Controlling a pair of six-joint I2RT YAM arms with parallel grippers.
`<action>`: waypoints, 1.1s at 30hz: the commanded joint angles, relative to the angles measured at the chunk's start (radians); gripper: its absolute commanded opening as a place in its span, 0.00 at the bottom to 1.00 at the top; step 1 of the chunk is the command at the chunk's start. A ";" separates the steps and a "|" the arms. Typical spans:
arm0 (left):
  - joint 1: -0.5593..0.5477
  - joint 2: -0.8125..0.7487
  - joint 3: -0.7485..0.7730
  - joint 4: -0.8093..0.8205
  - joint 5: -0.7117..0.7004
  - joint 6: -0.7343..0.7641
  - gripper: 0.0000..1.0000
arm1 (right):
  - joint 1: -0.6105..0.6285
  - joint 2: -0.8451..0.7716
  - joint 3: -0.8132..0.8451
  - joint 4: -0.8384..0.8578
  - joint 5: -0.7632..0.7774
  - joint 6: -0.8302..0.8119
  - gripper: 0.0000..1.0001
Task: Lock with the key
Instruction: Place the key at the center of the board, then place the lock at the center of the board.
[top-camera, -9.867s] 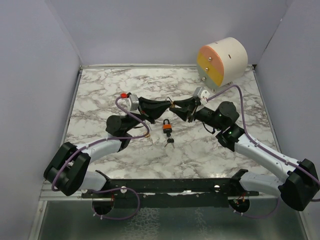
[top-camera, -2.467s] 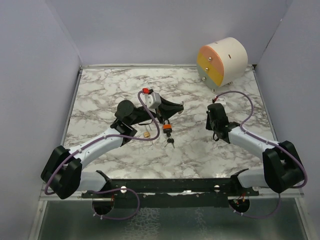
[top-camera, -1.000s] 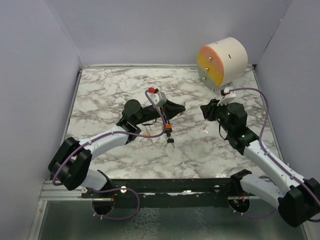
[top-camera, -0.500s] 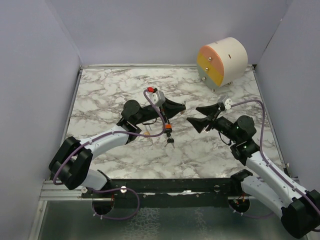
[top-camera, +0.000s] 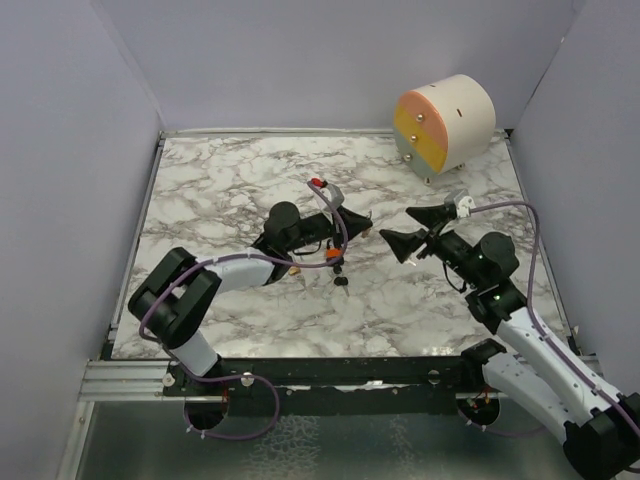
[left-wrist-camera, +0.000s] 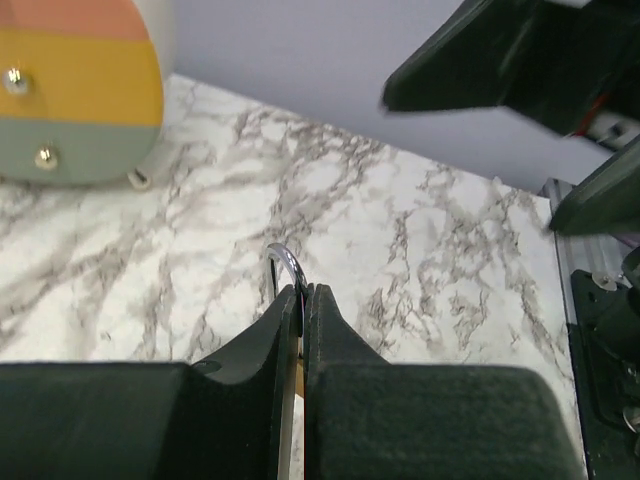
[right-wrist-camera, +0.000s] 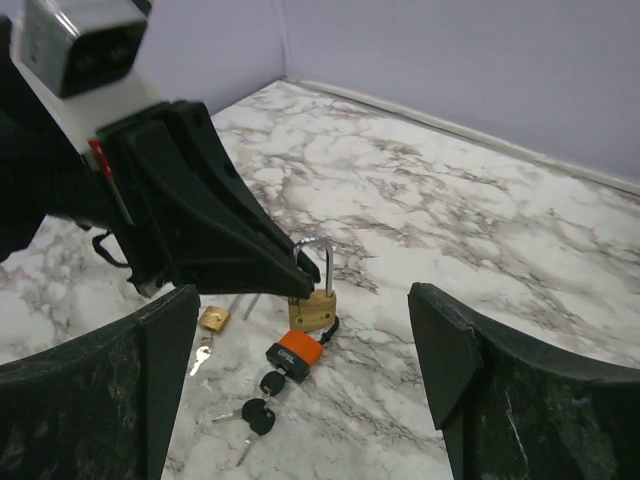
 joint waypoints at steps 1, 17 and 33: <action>0.003 0.085 0.052 0.060 -0.053 -0.077 0.00 | 0.002 -0.112 0.011 -0.073 0.194 -0.016 0.85; -0.057 0.392 0.193 0.065 0.023 -0.306 0.00 | 0.002 -0.162 0.014 -0.053 0.308 -0.004 0.84; -0.076 0.500 0.317 -0.199 -0.005 -0.325 0.00 | 0.002 -0.159 0.005 -0.026 0.277 0.001 0.85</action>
